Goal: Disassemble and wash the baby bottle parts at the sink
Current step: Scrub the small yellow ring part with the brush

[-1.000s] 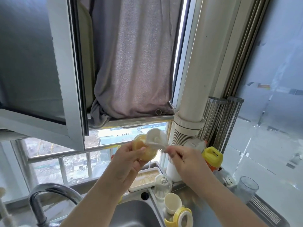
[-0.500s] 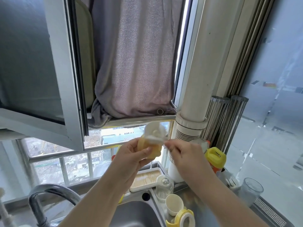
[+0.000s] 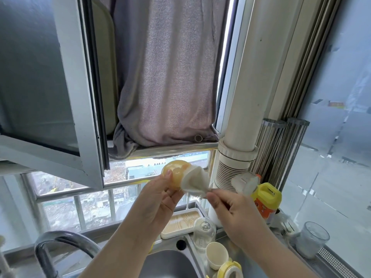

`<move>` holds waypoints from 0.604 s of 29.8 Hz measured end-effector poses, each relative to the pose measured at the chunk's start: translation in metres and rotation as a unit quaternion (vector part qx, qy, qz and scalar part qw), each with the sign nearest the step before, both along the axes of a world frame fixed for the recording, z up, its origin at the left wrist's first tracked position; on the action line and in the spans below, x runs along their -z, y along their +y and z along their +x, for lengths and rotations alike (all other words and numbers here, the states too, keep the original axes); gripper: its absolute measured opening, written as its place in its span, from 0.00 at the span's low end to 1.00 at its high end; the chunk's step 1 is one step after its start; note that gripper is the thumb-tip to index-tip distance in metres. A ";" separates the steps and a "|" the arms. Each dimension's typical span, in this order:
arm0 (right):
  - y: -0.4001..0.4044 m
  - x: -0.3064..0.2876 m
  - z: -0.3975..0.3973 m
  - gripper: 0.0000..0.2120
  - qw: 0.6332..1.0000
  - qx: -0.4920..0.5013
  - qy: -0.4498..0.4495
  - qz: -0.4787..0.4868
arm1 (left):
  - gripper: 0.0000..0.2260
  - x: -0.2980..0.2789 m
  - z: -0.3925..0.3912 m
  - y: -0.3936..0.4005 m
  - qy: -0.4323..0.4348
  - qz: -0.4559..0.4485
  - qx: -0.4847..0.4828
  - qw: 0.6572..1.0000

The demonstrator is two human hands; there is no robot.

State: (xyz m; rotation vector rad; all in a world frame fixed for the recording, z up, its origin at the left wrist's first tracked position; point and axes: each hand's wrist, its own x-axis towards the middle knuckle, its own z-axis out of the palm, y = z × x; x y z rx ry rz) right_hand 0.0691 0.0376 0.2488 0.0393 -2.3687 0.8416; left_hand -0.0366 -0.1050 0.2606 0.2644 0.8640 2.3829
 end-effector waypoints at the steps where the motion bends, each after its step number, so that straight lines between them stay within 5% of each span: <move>1: 0.000 0.002 -0.002 0.14 1.000 -0.003 0.008 0.020 | 0.06 0.000 0.000 0.002 -0.005 -0.002 0.002 1.000; 6: 0.000 0.015 -0.007 0.15 0.995 0.065 0.078 0.020 | 0.07 0.002 0.003 0.007 -0.024 -0.024 0.003 0.999; 12: -0.002 0.062 -0.002 0.13 0.995 0.096 0.000 -0.020 | 0.04 0.034 0.007 0.013 -0.056 -0.093 -0.016 0.994; 15: 0.008 0.096 0.017 0.13 0.972 0.151 -0.092 -0.155 | 0.04 0.074 0.010 0.015 -0.079 -0.145 -0.019 0.986; 18: 0.011 0.140 0.041 0.12 0.898 0.158 -0.176 -0.370 | 0.07 0.124 0.021 0.020 -0.087 -0.199 0.031 0.976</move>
